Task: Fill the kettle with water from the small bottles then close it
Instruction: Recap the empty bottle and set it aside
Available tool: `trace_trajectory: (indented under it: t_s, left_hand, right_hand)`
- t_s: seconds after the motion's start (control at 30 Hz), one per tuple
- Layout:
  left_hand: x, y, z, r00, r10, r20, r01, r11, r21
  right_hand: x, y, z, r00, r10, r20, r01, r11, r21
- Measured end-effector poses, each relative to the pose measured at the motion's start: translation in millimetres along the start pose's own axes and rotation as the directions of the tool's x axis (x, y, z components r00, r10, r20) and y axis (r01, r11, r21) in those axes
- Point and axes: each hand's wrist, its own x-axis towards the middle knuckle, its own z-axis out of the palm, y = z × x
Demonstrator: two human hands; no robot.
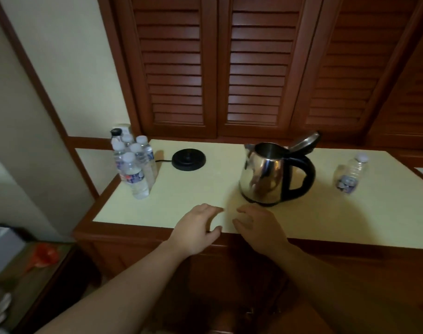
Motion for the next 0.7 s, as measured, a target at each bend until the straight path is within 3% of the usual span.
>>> trace_trajectory:
  t_s: [0.23,0.43,0.57,0.7]
  left_hand:
    - [-46.2,-88.7,-71.3,0.971,-0.212,-0.114,0.212,0.977,-0.016]
    - [-50.6,-128.9,-103.4,0.815,-0.512,-0.272,0.442,0.852,-0.279]
    - [-23.1,-134.9,-113.5,0.761,-0.596,-0.254,0.48,0.782,-0.397]
    - [-2.0,-126.4,-109.5,0.75,-0.594,-0.291,0.447,0.779,-0.438]
  right_hand:
    - [49.9,-59.8,64.6,0.972,0.055,0.227,0.006,0.965,-0.261]
    - [51.1,-62.1,68.3,0.966,0.076,0.246,0.014,0.938,-0.346]
    - [48.0,-59.8,66.5,0.967,0.078,0.244,0.012,0.938,-0.346]
    - [45.9,-60.2,65.0,0.966,0.093,0.239,-0.01,0.944,-0.329]
